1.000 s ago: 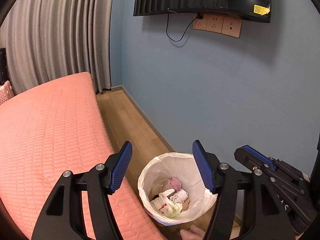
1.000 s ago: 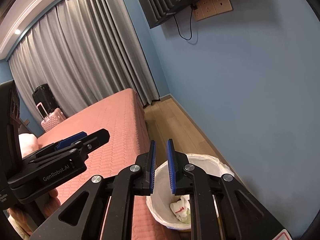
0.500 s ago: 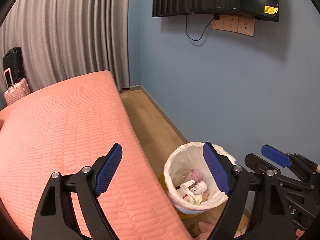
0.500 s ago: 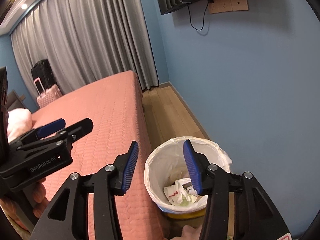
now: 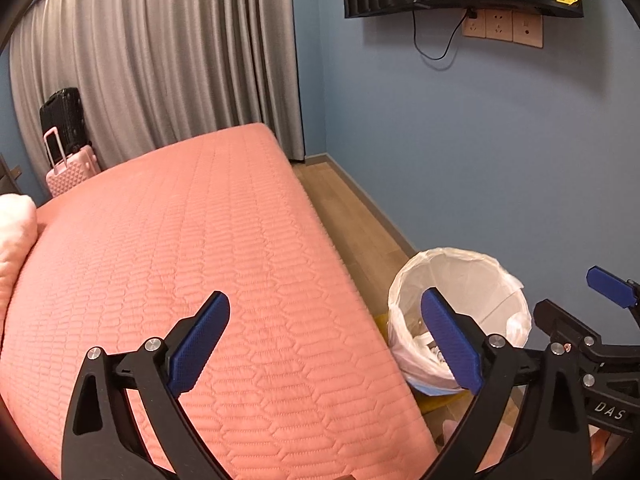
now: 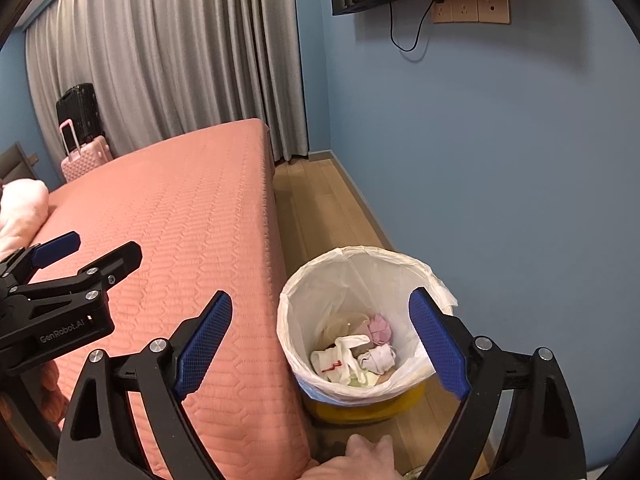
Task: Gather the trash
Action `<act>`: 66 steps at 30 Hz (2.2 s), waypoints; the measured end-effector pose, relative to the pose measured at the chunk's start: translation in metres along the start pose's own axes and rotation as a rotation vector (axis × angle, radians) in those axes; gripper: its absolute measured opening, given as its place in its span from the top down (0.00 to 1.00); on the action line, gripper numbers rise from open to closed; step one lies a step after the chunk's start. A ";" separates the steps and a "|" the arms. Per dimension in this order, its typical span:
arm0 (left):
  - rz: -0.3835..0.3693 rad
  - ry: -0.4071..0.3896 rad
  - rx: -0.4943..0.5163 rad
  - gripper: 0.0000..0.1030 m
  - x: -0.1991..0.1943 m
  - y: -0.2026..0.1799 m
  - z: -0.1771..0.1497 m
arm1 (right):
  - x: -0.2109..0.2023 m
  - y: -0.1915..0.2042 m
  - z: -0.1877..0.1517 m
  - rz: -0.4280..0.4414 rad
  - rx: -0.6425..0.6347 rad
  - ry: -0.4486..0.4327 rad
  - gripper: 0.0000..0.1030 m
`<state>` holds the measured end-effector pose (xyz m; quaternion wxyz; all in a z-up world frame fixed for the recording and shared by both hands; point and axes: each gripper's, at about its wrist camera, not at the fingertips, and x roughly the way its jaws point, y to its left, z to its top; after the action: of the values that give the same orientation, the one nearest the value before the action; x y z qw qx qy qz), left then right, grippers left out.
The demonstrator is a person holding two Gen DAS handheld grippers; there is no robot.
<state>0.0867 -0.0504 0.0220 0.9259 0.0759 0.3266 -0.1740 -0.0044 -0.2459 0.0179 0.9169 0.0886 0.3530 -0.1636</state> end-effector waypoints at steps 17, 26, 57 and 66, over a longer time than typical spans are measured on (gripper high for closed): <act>0.004 0.070 -0.014 0.09 0.011 -0.011 -0.031 | 0.014 -0.010 -0.028 -0.050 0.025 0.050 0.06; 0.006 0.098 -0.025 0.09 0.013 -0.015 -0.039 | 0.013 -0.018 -0.040 -0.083 0.029 0.063 0.06; 0.039 0.137 -0.002 0.09 0.022 -0.034 -0.045 | 0.017 -0.026 -0.051 -0.121 0.028 0.088 0.06; 0.043 0.135 0.004 0.09 0.024 -0.039 -0.045 | 0.019 -0.028 -0.051 -0.123 0.034 0.089 0.06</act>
<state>0.0635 -0.0812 -0.0290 0.9052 0.0963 0.3862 -0.1490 -0.0325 -0.2621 -0.0340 0.8870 0.0894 0.3954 -0.2213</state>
